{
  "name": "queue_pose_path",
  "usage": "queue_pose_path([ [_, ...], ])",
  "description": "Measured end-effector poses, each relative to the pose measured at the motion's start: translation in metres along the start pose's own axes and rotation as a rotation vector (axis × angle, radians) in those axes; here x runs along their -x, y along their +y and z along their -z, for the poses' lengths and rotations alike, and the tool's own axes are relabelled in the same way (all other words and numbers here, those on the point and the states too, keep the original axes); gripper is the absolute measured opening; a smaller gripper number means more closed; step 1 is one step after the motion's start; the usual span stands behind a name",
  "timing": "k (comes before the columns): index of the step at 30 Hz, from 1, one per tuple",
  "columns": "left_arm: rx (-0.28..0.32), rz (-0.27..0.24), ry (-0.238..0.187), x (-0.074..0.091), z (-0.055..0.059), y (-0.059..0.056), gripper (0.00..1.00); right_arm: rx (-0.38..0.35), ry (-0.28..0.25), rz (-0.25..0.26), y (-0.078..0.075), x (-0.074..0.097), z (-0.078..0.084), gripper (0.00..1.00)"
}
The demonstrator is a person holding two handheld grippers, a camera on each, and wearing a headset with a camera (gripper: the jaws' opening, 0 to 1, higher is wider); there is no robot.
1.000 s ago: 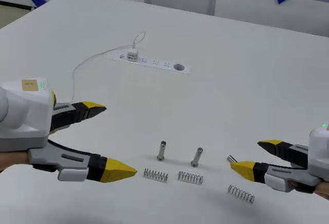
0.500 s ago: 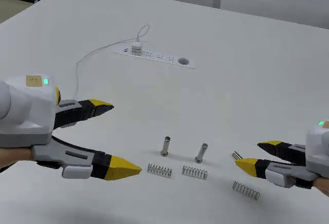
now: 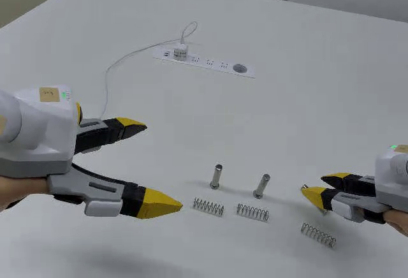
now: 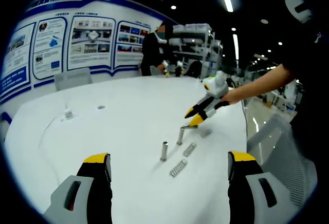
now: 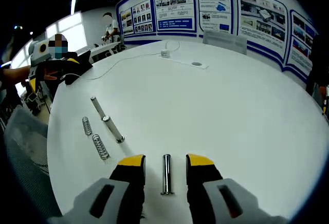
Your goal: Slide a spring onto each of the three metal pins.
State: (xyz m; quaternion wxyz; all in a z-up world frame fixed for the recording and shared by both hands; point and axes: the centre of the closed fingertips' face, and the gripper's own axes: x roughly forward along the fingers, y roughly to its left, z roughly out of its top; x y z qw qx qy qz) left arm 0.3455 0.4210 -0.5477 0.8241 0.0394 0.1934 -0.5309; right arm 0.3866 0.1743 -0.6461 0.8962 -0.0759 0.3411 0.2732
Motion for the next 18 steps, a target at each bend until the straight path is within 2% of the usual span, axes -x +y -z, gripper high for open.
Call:
queue_pose_path([
  [7, 0.011, -0.005, 0.008, 0.000, 0.004, -0.001, 0.96, 0.002, 0.029, -0.002, 0.001, -0.008, 0.005, 0.28],
  [18, 0.015, -0.013, 0.007, 0.000, 0.004, 0.000, 0.96, 0.025, 0.062, 0.012, -0.004, -0.016, 0.008, 0.19],
])
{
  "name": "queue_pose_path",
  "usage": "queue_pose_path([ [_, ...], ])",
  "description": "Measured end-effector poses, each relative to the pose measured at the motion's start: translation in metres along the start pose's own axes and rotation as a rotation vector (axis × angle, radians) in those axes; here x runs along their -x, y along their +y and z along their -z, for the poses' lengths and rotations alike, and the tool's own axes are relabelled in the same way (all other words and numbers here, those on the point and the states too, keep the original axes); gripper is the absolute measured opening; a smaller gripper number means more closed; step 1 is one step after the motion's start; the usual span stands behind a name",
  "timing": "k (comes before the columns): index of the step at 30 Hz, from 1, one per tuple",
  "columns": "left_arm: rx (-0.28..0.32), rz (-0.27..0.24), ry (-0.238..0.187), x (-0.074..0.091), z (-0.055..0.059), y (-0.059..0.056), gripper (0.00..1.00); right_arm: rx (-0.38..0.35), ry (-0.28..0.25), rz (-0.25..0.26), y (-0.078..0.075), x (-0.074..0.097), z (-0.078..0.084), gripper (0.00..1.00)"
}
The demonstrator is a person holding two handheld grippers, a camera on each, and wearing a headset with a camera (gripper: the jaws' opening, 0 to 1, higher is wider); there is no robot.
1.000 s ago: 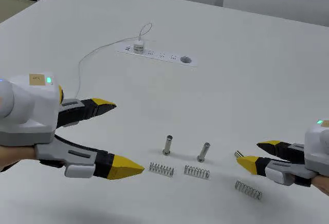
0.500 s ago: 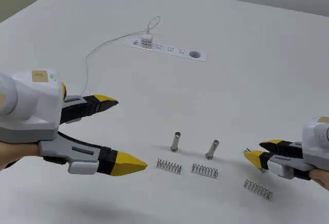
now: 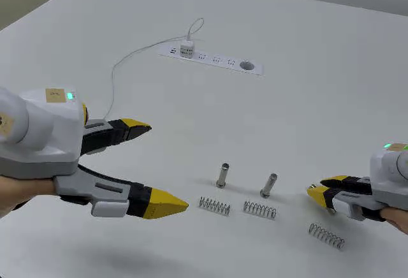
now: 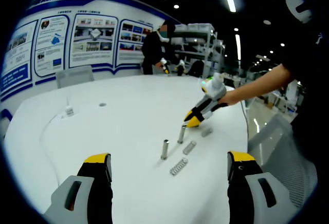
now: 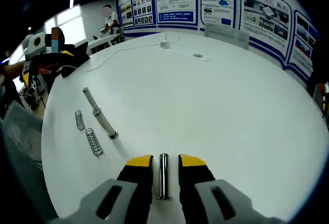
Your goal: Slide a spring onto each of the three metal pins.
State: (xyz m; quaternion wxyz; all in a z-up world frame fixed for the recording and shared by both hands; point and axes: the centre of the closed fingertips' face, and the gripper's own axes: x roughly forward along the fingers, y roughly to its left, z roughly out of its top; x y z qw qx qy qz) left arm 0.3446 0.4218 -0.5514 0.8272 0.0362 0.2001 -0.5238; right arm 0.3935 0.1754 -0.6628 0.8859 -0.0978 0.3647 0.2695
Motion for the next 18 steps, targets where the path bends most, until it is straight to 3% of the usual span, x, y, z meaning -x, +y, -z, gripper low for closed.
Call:
queue_pose_path([
  [1, -0.001, -0.003, 0.000, 0.000, 0.000, 0.000, 0.96, 0.032, -0.006, 0.004, -0.001, -0.001, -0.002, 0.17],
  [12, 0.005, -0.004, -0.002, 0.002, 0.000, 0.004, 0.96, 0.034, 0.041, -0.005, 0.003, -0.008, 0.003, 0.14],
  [14, 0.006, -0.007, -0.003, 0.002, 0.000, 0.004, 0.96, 0.030, 0.085, -0.011, 0.005, -0.007, 0.010, 0.13],
  [15, 0.006, -0.008, -0.003, 0.002, 0.000, 0.004, 0.96, 0.026, 0.057, -0.005, 0.004, -0.008, 0.006, 0.13],
  [18, 0.010, -0.008, -0.005, 0.003, 0.000, 0.004, 0.96, 0.041, 0.068, -0.013, 0.005, -0.009, 0.007, 0.12],
])
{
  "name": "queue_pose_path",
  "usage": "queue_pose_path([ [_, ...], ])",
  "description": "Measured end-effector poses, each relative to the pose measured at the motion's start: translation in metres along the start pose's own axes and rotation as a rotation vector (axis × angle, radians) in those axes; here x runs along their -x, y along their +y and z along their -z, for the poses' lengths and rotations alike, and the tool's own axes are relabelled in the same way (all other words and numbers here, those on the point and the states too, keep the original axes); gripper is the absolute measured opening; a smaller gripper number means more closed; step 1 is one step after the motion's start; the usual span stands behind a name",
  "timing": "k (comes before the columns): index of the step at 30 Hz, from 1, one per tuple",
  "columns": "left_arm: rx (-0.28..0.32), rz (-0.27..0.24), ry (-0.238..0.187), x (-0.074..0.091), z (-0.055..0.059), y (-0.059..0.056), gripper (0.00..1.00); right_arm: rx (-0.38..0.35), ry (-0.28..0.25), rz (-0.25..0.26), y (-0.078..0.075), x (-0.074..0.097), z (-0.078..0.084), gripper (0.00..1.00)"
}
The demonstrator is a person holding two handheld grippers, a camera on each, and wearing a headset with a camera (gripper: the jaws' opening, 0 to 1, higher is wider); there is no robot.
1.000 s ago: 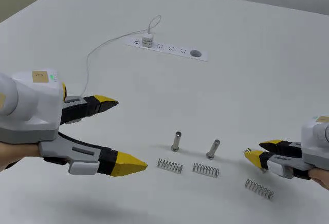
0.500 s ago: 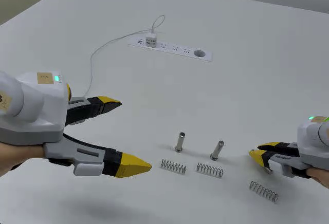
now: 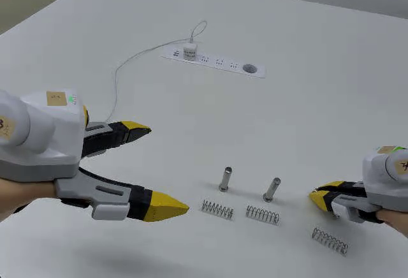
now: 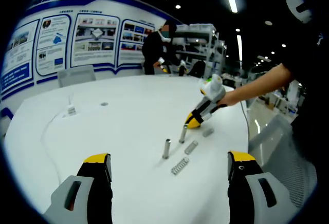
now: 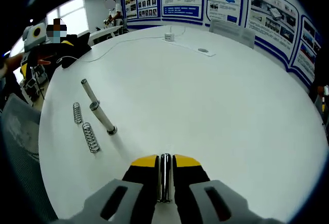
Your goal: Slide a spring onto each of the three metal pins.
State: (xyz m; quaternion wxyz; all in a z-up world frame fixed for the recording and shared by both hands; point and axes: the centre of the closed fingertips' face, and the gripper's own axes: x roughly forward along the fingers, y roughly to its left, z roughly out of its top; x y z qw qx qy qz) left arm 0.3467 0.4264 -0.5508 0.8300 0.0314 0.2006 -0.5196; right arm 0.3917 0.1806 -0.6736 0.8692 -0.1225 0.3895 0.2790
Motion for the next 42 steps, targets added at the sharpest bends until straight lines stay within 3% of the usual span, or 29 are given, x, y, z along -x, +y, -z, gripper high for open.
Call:
queue_pose_path([
  [12, -0.002, -0.001, 0.000, 0.003, -0.001, -0.004, 0.95, -0.007, 0.038, -0.003, 0.000, -0.001, -0.001, 0.09],
  [15, -0.008, 0.001, -0.001, 0.004, -0.003, -0.006, 0.95, 0.054, 0.063, -0.002, 0.004, 0.000, 0.000, 0.08],
  [20, -0.023, 0.006, 0.001, 0.005, -0.006, -0.007, 0.95, 0.064, 0.073, 0.017, 0.005, 0.000, 0.000, 0.07],
  [28, -0.015, -0.010, -0.032, 0.010, -0.014, -0.006, 0.95, 0.052, 0.037, 0.033, 0.005, 0.009, -0.006, 0.07],
  [42, -0.030, 0.001, -0.040, 0.007, -0.016, -0.015, 0.95, 0.043, -0.029, 0.057, 0.005, 0.027, -0.014, 0.07],
])
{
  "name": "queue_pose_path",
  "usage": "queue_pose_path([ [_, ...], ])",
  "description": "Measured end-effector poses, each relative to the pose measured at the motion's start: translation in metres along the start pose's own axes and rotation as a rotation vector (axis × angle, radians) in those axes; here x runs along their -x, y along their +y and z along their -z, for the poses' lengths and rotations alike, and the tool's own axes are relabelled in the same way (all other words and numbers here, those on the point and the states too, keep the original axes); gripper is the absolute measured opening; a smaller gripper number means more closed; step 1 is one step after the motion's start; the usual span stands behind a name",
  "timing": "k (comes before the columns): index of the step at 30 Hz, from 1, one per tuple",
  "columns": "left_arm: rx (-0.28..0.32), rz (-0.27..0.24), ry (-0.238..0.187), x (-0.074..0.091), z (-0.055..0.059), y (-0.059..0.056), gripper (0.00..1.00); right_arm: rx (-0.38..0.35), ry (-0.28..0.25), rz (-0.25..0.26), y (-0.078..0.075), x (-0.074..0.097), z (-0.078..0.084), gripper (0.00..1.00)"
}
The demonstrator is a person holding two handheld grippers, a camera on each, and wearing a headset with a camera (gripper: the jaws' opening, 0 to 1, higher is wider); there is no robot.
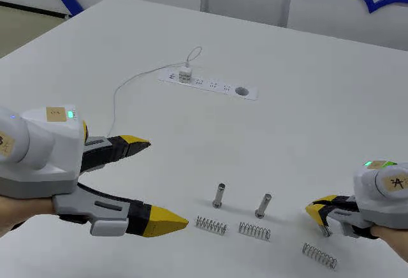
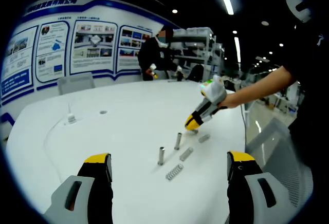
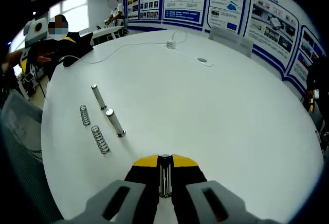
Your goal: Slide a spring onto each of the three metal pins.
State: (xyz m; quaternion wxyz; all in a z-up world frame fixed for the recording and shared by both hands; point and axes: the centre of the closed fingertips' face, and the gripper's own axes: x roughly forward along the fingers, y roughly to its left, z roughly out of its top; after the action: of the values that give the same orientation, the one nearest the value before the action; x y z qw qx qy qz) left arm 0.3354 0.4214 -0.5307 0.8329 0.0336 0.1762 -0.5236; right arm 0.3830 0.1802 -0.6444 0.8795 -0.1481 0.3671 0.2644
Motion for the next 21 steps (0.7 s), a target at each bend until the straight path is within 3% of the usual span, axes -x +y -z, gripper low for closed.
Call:
queue_pose_path([
  [21, -0.009, -0.008, -0.003, 0.003, -0.002, -0.009, 0.97, -0.013, -0.104, 0.031, 0.005, 0.027, -0.007, 0.07],
])
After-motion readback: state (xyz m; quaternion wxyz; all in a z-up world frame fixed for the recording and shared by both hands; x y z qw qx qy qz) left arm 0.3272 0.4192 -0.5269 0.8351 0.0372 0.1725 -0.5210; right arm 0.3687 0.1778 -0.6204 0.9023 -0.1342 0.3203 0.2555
